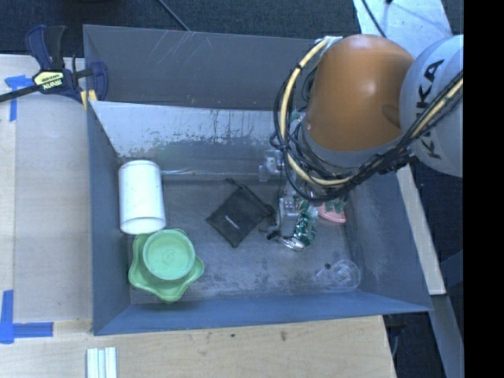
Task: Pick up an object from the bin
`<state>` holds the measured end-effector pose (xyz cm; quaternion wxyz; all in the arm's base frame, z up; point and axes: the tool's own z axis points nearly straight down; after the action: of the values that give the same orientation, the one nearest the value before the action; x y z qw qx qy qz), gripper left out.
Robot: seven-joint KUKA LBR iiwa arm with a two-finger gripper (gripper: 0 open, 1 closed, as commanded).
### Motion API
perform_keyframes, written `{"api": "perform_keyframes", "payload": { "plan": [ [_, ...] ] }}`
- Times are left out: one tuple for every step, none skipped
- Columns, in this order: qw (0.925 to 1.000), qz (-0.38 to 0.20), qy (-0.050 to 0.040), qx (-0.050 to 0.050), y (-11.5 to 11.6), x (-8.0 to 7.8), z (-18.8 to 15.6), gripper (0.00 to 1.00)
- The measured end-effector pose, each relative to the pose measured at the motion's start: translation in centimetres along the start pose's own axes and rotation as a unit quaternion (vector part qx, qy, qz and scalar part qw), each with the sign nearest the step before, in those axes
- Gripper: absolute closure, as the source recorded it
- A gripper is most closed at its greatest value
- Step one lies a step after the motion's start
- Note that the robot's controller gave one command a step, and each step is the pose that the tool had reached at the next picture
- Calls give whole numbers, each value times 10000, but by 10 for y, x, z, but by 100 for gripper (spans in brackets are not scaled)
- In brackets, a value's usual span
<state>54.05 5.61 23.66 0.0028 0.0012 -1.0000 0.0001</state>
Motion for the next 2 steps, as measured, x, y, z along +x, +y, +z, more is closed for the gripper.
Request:
{"api": "perform_keyframes", "payload": {
  "plan": [
    [10000, 7, -44, -4, 0, -1, -5, 0],
    [9994, -329, -73, 1, 25, -7, 32, 0]
  ]
}}
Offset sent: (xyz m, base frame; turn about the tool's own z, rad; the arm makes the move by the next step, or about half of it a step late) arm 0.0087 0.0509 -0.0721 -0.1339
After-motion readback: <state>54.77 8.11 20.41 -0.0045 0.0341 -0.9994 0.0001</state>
